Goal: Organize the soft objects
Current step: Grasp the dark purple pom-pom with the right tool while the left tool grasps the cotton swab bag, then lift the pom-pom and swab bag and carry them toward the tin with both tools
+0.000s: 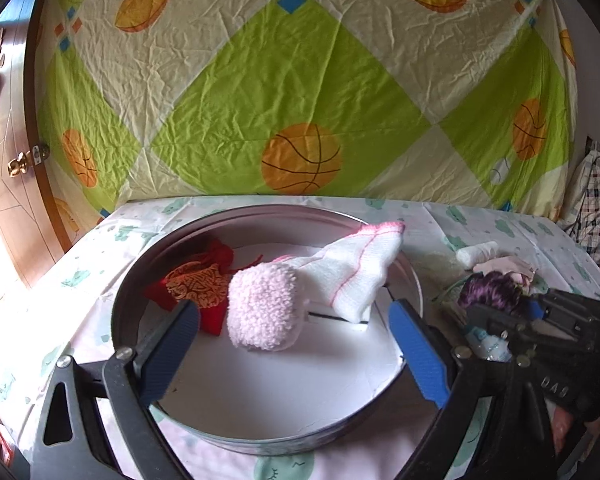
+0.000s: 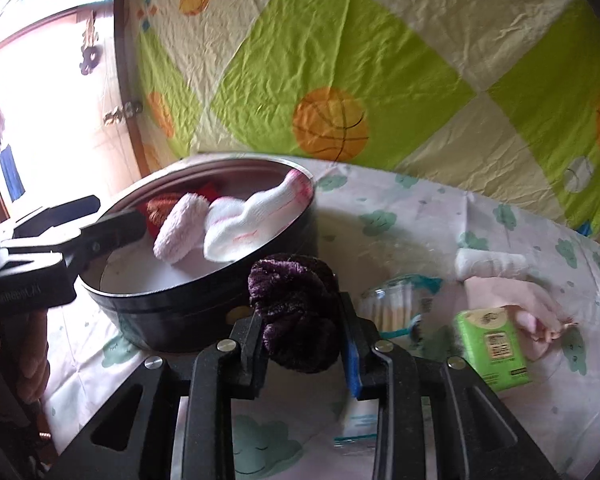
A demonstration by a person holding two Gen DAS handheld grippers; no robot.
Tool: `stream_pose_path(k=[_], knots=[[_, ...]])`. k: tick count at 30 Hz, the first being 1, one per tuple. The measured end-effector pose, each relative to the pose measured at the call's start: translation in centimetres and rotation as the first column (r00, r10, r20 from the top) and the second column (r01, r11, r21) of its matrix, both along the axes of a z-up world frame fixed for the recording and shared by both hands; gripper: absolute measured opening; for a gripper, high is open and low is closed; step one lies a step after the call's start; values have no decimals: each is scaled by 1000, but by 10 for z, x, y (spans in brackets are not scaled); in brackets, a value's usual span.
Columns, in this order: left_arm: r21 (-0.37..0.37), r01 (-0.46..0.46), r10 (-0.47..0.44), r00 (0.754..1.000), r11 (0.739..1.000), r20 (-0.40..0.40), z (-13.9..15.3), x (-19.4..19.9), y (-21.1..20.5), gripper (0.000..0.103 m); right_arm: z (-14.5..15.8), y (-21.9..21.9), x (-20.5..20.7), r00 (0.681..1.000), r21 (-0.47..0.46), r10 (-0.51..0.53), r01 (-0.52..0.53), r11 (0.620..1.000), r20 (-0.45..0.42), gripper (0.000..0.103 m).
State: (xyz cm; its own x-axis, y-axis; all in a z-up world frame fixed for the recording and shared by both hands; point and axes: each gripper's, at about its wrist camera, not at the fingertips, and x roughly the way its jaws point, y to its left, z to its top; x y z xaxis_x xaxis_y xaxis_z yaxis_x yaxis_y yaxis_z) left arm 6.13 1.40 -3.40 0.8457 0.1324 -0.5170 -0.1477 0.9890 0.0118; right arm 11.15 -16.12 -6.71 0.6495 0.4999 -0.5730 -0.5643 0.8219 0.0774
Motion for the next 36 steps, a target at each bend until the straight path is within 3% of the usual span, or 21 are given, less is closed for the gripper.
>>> stream_pose_path(k=[3, 12, 21, 27, 36], knots=[[11, 41, -41, 999, 999, -2, 0, 4, -23, 97, 14, -31, 3, 996, 63, -85, 82, 995, 32, 32], [52, 177, -175, 984, 983, -43, -10, 16, -96, 97, 16, -96, 19, 954, 95, -296, 292, 952, 41, 33], [35, 285, -279, 952, 958, -123, -30, 34, -145, 97, 12, -117, 22, 924, 82, -380, 376, 923, 42, 33], [26, 306, -296, 936, 952, -191, -41, 54, -158, 93, 12, -124, 23, 915, 94, -402, 398, 912, 24, 33], [-93, 314, -327, 903, 945, -278, -58, 84, -158, 84, 9, -121, 26, 914, 78, -405, 403, 912, 8, 33]])
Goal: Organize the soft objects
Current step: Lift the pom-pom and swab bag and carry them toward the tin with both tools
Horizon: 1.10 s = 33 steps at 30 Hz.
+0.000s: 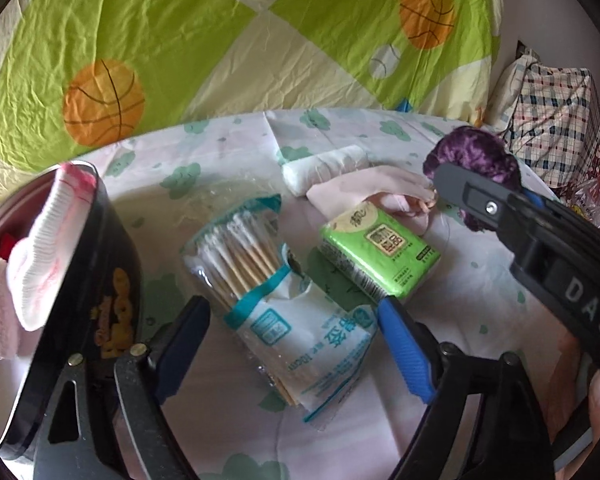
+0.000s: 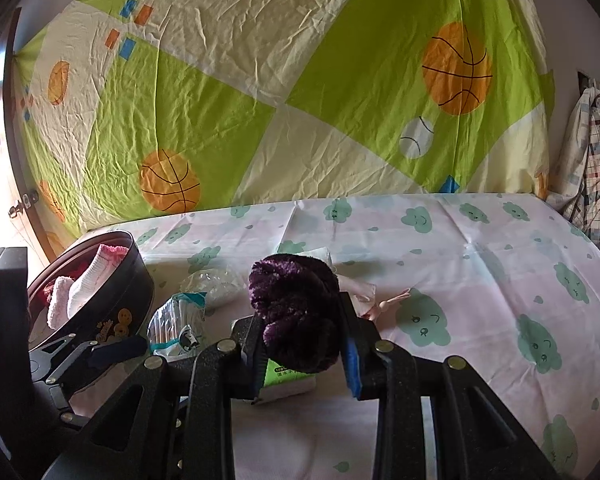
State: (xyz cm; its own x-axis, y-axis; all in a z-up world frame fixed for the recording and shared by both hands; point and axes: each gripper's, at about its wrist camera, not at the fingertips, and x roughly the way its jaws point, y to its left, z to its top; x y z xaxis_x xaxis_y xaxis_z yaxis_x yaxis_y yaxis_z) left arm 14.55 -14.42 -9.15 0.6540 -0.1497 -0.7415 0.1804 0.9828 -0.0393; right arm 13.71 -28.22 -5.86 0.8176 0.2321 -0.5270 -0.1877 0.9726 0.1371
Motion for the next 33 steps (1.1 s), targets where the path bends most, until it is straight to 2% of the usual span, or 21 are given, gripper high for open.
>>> stream_pose_path(k=[4, 6, 11, 22, 33], knots=[[-44, -8, 7, 1000, 999, -15, -2, 1, 6, 70, -2, 2, 0, 1000, -6, 4, -4, 1000, -7, 33], [-68, -7, 6, 1000, 998, -21, -3, 1, 9, 56, -1, 1, 0, 1000, -3, 4, -4, 1000, -5, 33], [-99, 6, -6, 1000, 995, 1, 0, -2, 14, 44, -1, -2, 0, 1000, 15, -2, 2, 1000, -6, 33], [-118, 18, -9, 997, 993, 78, 11, -16, 24, 41, 1, -8, 0, 1000, 41, -11, 11, 999, 5, 33], [-61, 10, 2, 979, 998, 202, 24, -33, 21, 40, 2, -7, -5, 999, 26, -13, 12, 1000, 36, 33]])
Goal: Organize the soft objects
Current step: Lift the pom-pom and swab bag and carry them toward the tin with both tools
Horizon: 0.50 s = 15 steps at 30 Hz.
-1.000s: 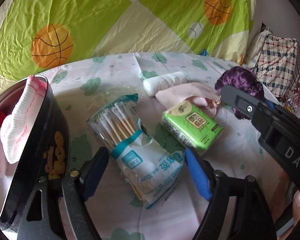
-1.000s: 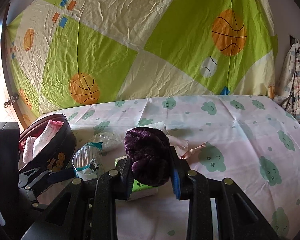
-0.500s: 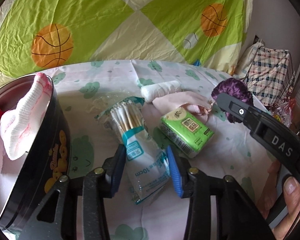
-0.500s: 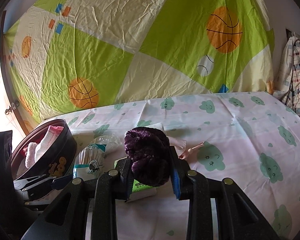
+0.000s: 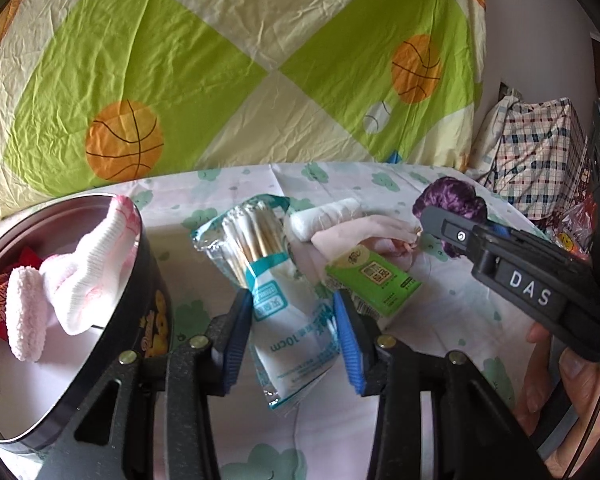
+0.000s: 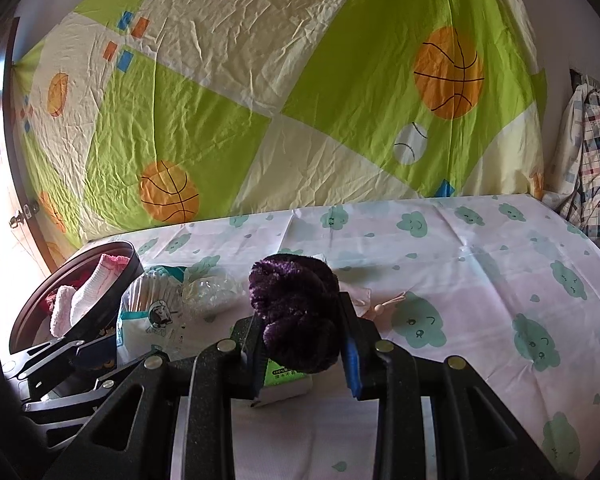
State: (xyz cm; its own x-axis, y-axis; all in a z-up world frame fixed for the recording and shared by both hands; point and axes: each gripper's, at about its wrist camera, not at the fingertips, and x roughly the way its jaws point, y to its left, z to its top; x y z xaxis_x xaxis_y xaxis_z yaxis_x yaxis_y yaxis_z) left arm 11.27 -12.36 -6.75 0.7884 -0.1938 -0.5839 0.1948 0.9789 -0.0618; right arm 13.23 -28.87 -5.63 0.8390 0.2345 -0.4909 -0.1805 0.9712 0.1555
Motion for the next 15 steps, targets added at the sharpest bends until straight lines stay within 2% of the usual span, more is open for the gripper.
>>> stream_pose_path(k=[15], knots=[[9, -48, 47, 995, 999, 82, 6, -15, 7, 40, 7, 8, -15, 996, -56, -32, 37, 998, 85, 33]])
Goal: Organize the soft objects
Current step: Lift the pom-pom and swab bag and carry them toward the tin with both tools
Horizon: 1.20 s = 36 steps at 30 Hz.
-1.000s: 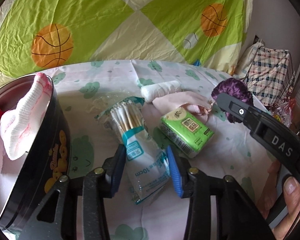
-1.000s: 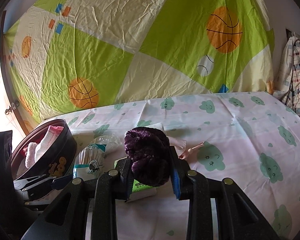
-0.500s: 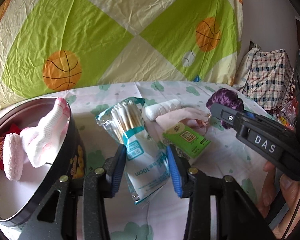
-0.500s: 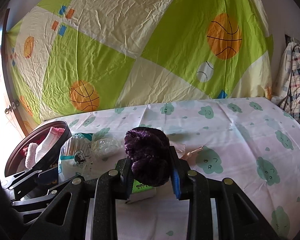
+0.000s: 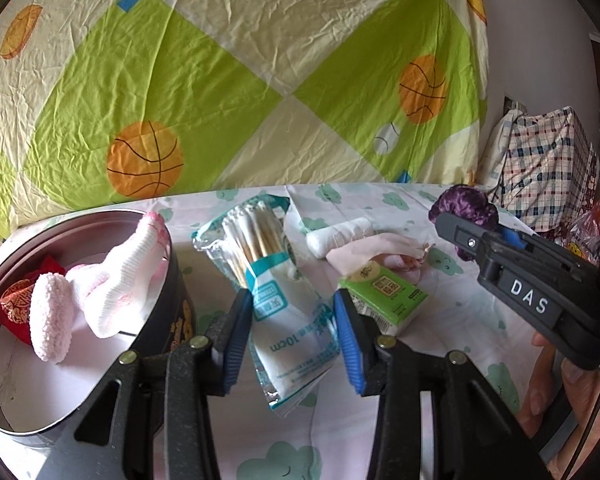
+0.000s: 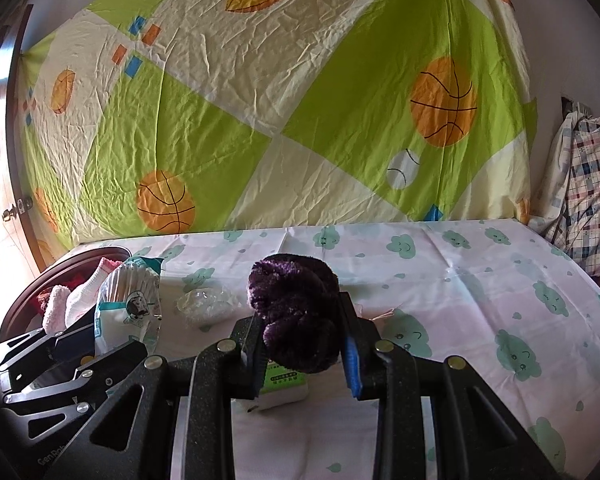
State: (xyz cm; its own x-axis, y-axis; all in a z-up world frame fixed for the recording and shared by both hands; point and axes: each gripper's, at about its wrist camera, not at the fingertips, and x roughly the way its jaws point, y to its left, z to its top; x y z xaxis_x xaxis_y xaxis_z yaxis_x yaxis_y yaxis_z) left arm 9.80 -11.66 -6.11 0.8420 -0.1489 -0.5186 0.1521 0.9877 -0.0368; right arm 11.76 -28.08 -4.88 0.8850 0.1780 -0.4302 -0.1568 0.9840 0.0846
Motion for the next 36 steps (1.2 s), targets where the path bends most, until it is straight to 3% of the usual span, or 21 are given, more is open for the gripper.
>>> stream_pose_path(k=[36], knots=[[3, -94, 93, 989, 996, 119, 9, -38, 35, 40, 3, 37, -30, 996, -51, 63, -60, 997, 67, 33]])
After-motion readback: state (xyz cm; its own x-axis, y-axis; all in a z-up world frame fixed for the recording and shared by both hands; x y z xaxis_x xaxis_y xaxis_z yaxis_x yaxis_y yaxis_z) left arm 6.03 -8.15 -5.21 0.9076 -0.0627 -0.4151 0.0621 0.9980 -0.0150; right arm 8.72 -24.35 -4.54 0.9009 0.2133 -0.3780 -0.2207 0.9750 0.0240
